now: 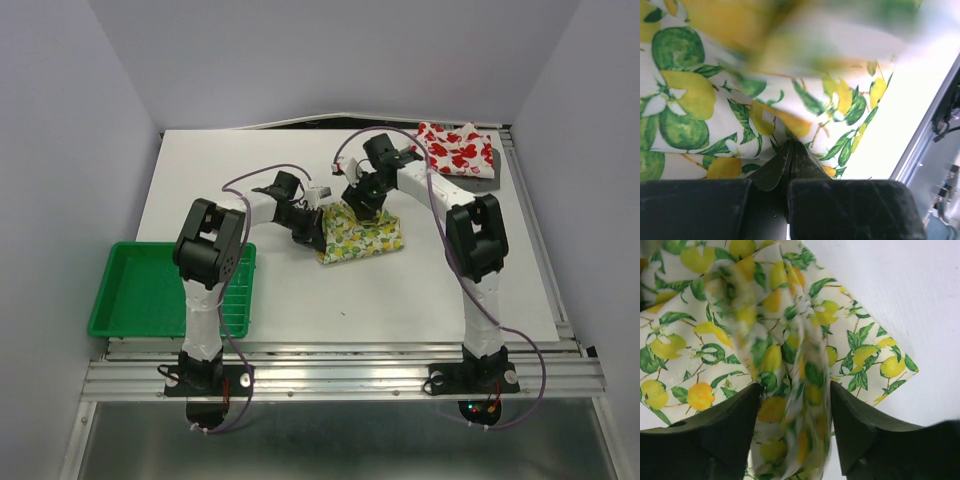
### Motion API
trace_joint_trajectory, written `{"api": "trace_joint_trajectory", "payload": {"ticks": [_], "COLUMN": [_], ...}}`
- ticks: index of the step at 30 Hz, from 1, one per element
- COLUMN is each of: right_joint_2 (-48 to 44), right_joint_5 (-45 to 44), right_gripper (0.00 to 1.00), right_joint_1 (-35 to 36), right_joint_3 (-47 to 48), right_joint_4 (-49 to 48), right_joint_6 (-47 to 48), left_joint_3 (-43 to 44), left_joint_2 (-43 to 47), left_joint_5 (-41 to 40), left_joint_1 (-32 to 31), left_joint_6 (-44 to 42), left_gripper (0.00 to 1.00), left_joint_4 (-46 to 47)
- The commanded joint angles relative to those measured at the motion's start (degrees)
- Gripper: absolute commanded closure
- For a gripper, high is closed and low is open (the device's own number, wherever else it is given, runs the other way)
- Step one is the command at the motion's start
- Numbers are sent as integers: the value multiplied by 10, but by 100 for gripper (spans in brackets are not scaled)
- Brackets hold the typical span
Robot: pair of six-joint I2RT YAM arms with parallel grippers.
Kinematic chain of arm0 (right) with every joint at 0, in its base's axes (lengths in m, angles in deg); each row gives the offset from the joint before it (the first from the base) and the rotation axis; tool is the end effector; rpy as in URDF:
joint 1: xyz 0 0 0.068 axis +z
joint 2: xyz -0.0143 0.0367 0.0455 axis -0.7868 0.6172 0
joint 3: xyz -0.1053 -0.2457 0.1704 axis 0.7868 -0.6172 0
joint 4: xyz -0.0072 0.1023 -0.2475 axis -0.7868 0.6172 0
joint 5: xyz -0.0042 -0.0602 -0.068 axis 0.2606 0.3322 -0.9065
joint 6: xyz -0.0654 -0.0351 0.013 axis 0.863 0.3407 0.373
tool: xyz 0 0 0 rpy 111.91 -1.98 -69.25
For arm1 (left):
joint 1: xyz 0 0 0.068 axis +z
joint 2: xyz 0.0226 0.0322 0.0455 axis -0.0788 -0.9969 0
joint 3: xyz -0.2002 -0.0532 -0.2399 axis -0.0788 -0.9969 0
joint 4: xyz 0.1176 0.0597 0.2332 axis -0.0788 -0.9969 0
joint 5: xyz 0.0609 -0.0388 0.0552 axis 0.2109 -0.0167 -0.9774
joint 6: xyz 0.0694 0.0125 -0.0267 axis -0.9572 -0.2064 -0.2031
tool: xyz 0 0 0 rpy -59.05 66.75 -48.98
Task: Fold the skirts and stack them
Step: Fold the skirt
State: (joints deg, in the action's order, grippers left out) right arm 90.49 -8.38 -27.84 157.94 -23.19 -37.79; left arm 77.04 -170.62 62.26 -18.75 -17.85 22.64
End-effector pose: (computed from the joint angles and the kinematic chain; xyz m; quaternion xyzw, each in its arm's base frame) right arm 0.4555 0.2266 0.2250 -0.5259 0.8051 0.1385 0.2367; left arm 0.4052 -0.2240 0.1540 0.2900 0.8445 -0.4164 0.1713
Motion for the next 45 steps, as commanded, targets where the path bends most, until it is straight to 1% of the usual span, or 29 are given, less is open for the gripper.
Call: {"api": "trace_joint_trajectory", "payload": {"ticks": [1, 3, 4, 5, 8, 9, 11, 13, 14, 15, 16, 17, 18, 21, 23, 24, 27, 28, 29, 35, 36, 38, 39, 40, 41, 42, 44, 45], "right_joint_2": [-38, -50, -56, -69, -88, -101, -107, -111, -111, -114, -115, -113, -110, -93, -87, -87, -81, -78, -76, -74, -73, -74, -76, -77, -82, -83, -89, -90], "right_joint_5": [-36, -33, -32, -31, -26, -17, -2, 33, 51, 75, 114, 131, 146, 212, 237, 245, 259, 279, 287, 343, 347, 347, 347, 344, 341, 338, 319, 310], "right_gripper": [28, 15, 14, 9, 5, 5, 6, 8, 11, 12, 14, 21, 23, 29, 29, 27, 26, 27, 32, 50, 56, 63, 70, 73, 75, 80, 86, 92], "right_joint_1": [2, -4, -10, -19, -38, -56, -76, -111, -124, -138, -159, -167, -172, -177, -177, -177, -177, -177, -177, -177, -177, -177, -177, -177, -177, -177, -177, -177], "right_joint_3": [2, 22, 32, 55, 81, 80, 72, 55, 43, 10, -10, -26, -53, -80, -107, -119, -147, -156, -164, -203, -214, -226, -232, -243, -246, -250, -257, -257], "right_joint_4": [-108, -107, -107, -107, -101, -97, -69, -39, -32, -28, -28, -28, -29, -31, -49, -73, -89, -90, -95, -135, -140, -150, -155, -167, -174, -179, -195, -199], "right_joint_6": [-75, -109, -122, -147, -178, -194, -220, -245, -267, -276, -281, -285, -287, -287, -293, -293, -282, -283, -285, -310, -313, -318, -327, -332, -340, -343, -353, -356], "left_joint_3": [-22, -21, -20, -21, -23, -29, -36, -39, -42, -43, -43, -45, -44, -32, -26, -26, -32, -33, -34, -24, -22, -21, -18, -16, -15, -11, -9, -9], "left_joint_2": [-42, -41, -41, -40, -34, -31, -19, -9, -6, -4, 2, 5, 7, 3, -3, -3, 10, 16, 18, 16, 16, 17, 17, 18, 21, 24, 39, 46], "left_joint_5": [-78, -74, -73, -73, -70, -73, -75, -78, -79, -80, -81, -84, -88, -105, -109, -112, -130, -133, -135, -134, -137, -145, -154, -158, -160, -167, -175, -183], "left_joint_1": [23, 23, 23, 23, 24, 24, 25, 26, 27, 27, 27, 27, 27, 26, 26, 26, 26, 26, 27, 26, 26, 26, 26, 26, 26, 26, 26, 26], "left_joint_6": [-14, -10, -10, -6, 0, 4, 8, 8, 8, 22, 22, 22, 22, 15, -5, -7, -13, -16, -17, -29, -35, -43, -45, -53, -56, -58, -63, -62], "left_gripper": [100, 100, 100, 100, 100, 100, 100, 100, 100, 100, 100, 100, 100, 100, 100, 100, 100, 100, 100, 100, 100, 100, 100, 100, 99, 98, 95, 94], "left_joint_4": [-41, -38, -37, -36, -29, -26, -17, -11, -5, -1, 4, 7, 9, -4, -17, -19, -12, -11, -9, -13, -15, -17, -18, -19, -22, -23, -21, -21]}}
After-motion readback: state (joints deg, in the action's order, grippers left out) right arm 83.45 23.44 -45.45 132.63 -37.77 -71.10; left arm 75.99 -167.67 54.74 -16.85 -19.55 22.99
